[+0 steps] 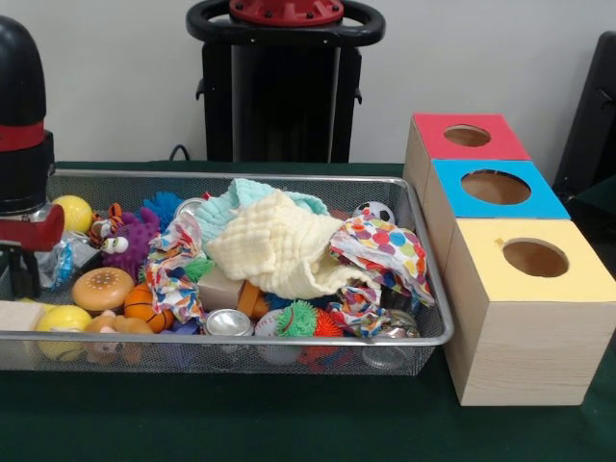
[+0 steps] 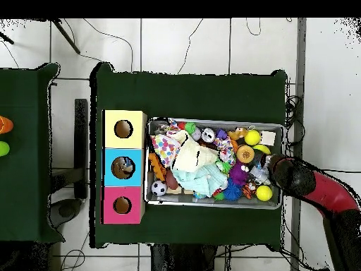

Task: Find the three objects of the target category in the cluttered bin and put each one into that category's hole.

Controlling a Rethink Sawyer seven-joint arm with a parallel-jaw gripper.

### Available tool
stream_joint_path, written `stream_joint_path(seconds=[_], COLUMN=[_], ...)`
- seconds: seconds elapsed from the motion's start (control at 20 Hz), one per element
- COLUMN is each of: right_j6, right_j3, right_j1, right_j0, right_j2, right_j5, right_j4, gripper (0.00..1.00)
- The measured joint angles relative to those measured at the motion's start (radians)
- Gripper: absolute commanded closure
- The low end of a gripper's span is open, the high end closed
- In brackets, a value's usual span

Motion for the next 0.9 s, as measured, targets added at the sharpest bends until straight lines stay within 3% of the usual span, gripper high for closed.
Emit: stream_joint_path(seconds=[0.25, 0.3, 0.9], right_j6=[0.0, 0.0, 0.0], right_j3=[0.008, 0.013, 0.036], right_j1=[-0.004, -0.005, -0.012], right_j0=[0.003, 0.006, 0.034], right_j2=[0.0, -0.001, -0.005], right_j5=[-0.006, -0.011, -0.032], right_j4=[-0.001, -0.001, -0.001], gripper=[1.0, 0.0, 0.0])
